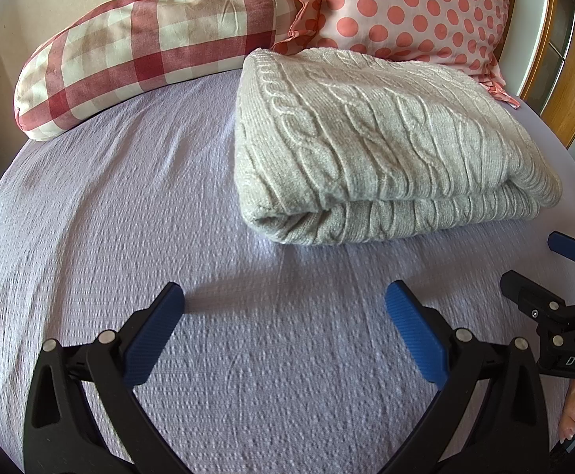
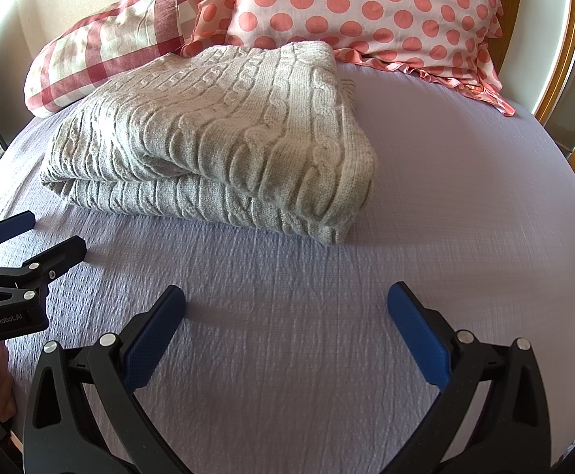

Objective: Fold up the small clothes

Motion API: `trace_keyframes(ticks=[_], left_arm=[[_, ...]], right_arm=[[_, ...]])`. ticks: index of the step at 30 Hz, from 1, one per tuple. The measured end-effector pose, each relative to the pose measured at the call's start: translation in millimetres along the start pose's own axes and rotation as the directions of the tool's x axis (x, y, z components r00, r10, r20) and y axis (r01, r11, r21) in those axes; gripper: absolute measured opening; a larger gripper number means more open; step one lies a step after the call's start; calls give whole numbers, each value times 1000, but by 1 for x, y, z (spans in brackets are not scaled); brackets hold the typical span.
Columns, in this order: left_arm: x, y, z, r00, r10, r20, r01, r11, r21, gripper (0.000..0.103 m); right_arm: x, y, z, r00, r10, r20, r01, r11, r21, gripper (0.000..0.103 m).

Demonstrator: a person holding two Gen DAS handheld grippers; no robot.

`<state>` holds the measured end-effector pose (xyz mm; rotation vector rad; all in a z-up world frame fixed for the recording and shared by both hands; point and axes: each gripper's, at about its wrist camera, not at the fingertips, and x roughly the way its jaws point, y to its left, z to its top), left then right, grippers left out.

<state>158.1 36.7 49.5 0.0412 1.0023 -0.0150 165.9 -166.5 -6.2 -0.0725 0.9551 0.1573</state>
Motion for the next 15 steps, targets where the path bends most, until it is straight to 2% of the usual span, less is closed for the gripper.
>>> trace_keyframes(ticks=[15], left_arm=[[0,0,0,1000,0,0,0,1000,0,101]], right_arm=[[0,0,0,1000,0,0,0,1000,0,102]])
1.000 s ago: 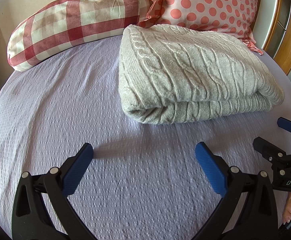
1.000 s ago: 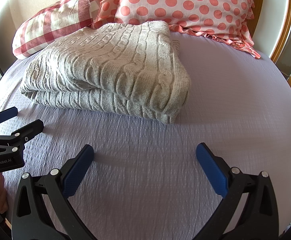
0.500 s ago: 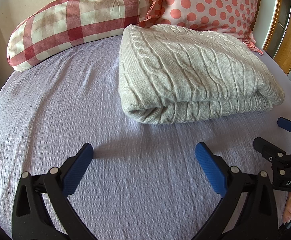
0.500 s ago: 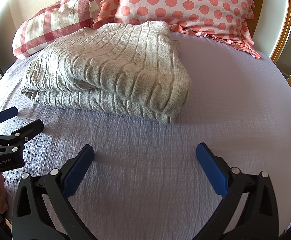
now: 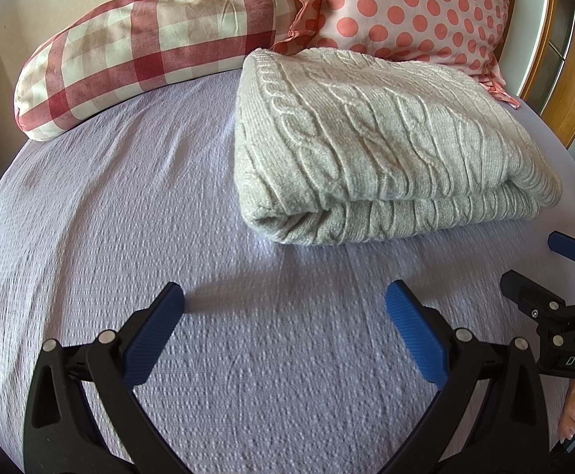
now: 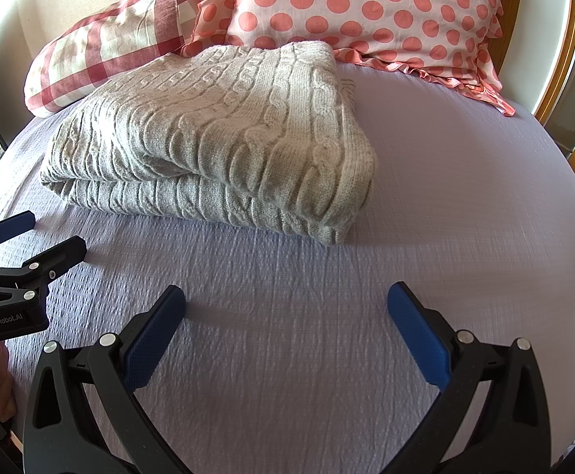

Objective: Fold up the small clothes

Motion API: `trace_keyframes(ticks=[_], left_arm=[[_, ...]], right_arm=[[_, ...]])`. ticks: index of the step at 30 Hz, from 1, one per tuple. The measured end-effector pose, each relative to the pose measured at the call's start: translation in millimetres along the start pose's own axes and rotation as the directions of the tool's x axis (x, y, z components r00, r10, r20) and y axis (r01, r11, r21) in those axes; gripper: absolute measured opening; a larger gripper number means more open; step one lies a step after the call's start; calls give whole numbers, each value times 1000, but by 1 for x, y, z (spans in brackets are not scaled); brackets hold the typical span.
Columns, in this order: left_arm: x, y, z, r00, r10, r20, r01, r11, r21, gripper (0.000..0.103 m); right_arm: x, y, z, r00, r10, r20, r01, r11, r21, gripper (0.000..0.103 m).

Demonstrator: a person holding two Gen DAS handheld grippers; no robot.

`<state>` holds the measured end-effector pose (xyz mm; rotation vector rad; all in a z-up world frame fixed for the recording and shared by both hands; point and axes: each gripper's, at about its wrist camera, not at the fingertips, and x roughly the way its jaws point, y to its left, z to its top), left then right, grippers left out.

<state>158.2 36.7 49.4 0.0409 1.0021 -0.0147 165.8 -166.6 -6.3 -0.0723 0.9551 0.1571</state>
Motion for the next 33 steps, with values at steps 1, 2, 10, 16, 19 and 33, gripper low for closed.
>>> trace_keyframes(ticks=[1,2,10,16,19,33], left_arm=[[0,0,0,1000,0,0,0,1000,0,101],[0,0,0,1000,0,0,0,1000,0,101],[0,0,0,1000,0,-1,0,1000,0,101],[1,0,0,1000,0,-3,0,1000,0,101],[2,-1,0,1000,-1,-5,1,1000,0,101],[2,-1,0,1000,0,-3,0,1000,1,101]], right_arm=[[0,0,0,1000,0,0,0,1000,0,102],[0,0,0,1000,0,0,0,1000,0,102],[0,0,0,1000,0,0,0,1000,0,102],[0,0,0,1000,0,0,0,1000,0,102],[0,0,0,1000,0,0,0,1000,0,102],[0,0,0,1000,0,0,0,1000,0,102]])
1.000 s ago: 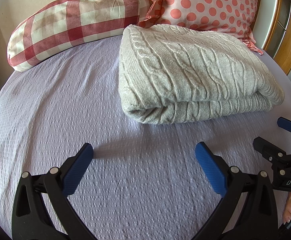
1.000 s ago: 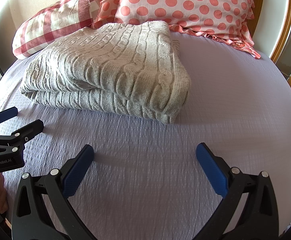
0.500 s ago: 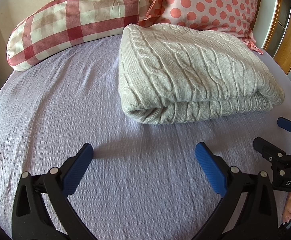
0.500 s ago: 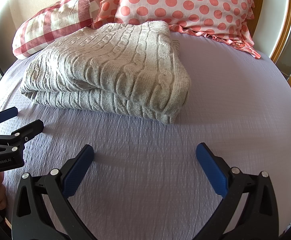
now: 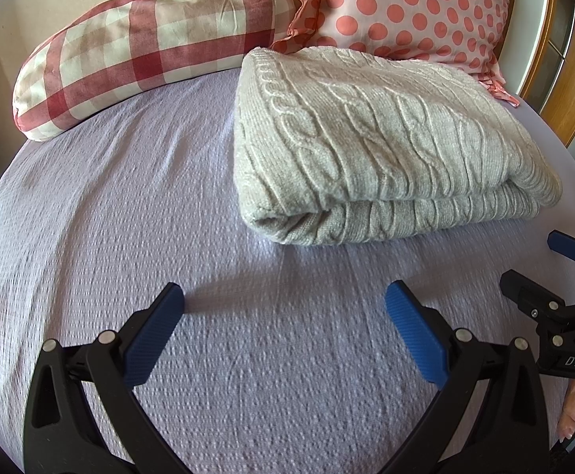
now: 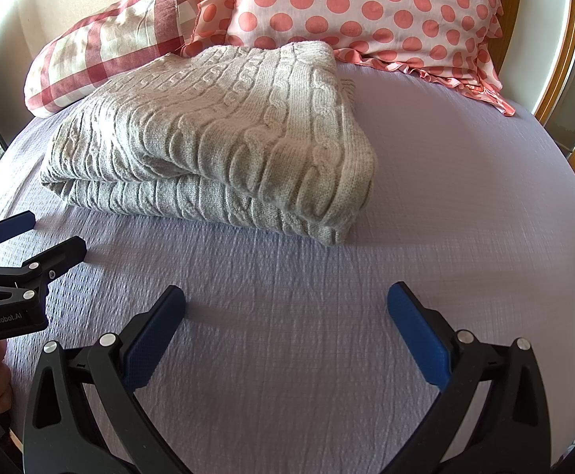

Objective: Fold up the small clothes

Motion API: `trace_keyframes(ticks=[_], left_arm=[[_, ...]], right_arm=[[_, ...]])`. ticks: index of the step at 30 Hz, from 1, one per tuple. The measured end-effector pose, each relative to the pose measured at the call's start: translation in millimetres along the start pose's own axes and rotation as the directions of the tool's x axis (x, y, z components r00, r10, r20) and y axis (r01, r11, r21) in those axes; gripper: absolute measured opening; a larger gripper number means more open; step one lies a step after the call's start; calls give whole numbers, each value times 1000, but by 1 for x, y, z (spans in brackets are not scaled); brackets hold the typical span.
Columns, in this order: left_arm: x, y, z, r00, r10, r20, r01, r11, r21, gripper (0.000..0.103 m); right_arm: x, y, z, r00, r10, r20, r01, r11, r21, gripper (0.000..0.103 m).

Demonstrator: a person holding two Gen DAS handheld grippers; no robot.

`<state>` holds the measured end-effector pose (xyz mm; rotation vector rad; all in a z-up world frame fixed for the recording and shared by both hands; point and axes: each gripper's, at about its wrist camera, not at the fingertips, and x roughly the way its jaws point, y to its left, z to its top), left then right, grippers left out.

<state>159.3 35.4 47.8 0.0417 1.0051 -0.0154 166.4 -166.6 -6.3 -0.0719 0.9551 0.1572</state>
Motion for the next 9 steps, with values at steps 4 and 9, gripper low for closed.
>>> trace_keyframes(ticks=[4,9], left_arm=[[0,0,1,1000,0,2,0,1000,1,101],[0,0,1,1000,0,6,0,1000,1,101]], right_arm=[[0,0,0,1000,0,0,0,1000,0,102],[0,0,0,1000,0,0,0,1000,0,102]])
